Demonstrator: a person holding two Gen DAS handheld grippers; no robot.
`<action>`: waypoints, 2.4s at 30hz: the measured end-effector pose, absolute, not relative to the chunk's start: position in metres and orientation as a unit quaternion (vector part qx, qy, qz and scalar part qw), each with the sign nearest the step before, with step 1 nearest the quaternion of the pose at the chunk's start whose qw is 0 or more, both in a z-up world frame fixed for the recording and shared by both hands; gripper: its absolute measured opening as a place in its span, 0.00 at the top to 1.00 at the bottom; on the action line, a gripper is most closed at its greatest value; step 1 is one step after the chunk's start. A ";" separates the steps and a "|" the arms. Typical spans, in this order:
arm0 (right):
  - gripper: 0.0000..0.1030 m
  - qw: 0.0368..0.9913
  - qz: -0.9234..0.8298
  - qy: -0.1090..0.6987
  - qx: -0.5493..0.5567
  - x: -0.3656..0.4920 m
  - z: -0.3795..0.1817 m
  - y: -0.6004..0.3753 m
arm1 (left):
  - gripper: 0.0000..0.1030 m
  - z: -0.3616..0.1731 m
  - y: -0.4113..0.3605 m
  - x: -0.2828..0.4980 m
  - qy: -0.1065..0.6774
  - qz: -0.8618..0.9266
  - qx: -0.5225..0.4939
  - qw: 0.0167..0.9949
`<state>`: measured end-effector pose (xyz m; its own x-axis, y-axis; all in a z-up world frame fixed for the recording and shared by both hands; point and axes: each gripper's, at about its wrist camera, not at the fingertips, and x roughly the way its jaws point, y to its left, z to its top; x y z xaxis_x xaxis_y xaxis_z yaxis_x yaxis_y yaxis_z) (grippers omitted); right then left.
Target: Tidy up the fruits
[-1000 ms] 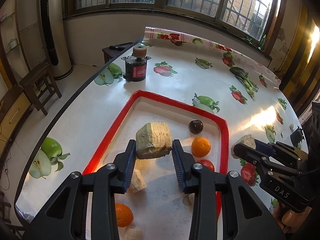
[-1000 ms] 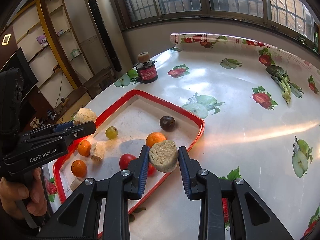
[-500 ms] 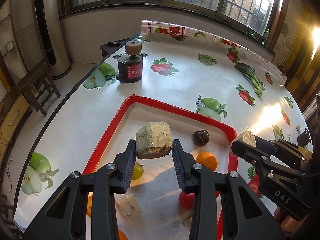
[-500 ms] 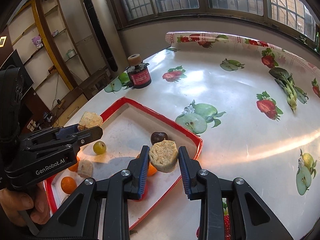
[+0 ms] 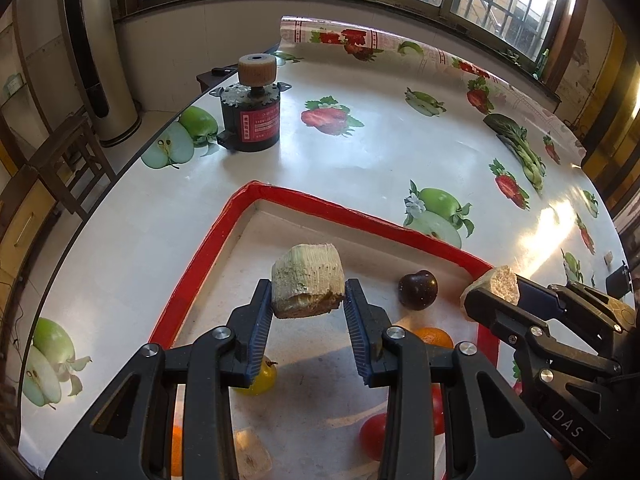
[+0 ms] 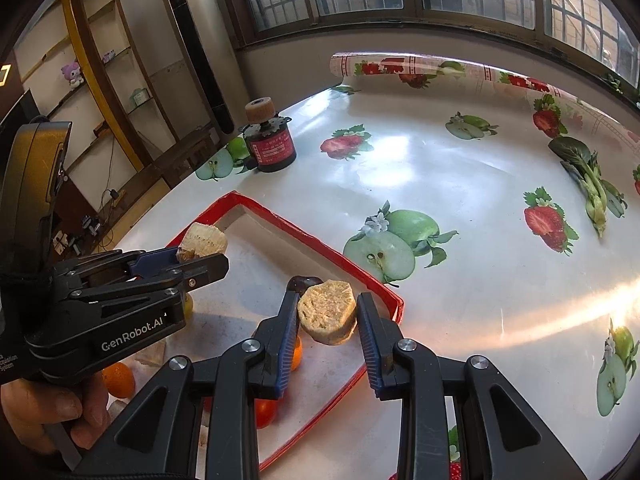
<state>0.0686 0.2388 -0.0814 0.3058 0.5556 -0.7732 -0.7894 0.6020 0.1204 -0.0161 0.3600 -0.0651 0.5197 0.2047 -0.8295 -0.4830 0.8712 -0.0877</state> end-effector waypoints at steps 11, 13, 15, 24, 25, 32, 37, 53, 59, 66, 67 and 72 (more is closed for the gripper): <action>0.71 0.787 0.421 0.426 -0.147 0.075 -0.098 0.243 | 0.68 -0.085 0.364 -0.011 0.466 0.200 -0.162 0.846; 0.71 0.786 0.422 0.427 -0.147 0.076 -0.101 0.242 | 0.67 -0.087 0.364 -0.011 0.467 0.199 -0.163 0.846; 0.71 0.786 0.423 0.427 -0.147 0.075 -0.102 0.243 | 0.68 -0.088 0.363 -0.010 0.470 0.197 -0.163 0.845; 0.70 0.782 0.430 0.430 -0.137 0.076 -0.102 0.241 | 0.67 -0.088 0.362 -0.012 0.470 0.197 -0.158 0.846; 0.70 0.782 0.431 0.430 -0.137 0.076 -0.101 0.240 | 0.67 -0.088 0.361 -0.012 0.470 0.198 -0.157 0.846; 0.62 0.780 0.434 0.429 -0.136 0.074 -0.099 0.238 | 0.48 -0.088 0.361 -0.016 0.472 0.205 -0.159 0.843; 0.61 0.786 0.437 0.418 -0.128 0.069 -0.091 0.229 | 0.48 -0.082 0.358 -0.025 0.467 0.206 -0.159 0.845; 0.32 0.787 0.466 0.382 -0.133 0.043 -0.071 0.188 | 0.45 -0.050 0.329 -0.084 0.426 0.202 -0.160 0.867; 0.21 0.773 0.503 0.351 -0.163 0.020 -0.066 0.178 | 0.28 -0.041 0.308 -0.116 0.403 0.217 -0.144 0.877; 0.16 0.744 0.544 0.336 -0.192 -0.005 -0.069 0.165 | 0.25 -0.044 0.294 -0.151 0.392 0.235 -0.136 0.879; 0.16 0.740 0.548 0.337 -0.194 -0.008 -0.070 0.163 | 0.25 -0.044 0.293 -0.156 0.391 0.237 -0.136 0.879; 0.14 0.729 0.562 0.333 -0.205 -0.019 -0.072 0.153 | 0.25 -0.045 0.286 -0.178 0.378 0.254 -0.133 0.880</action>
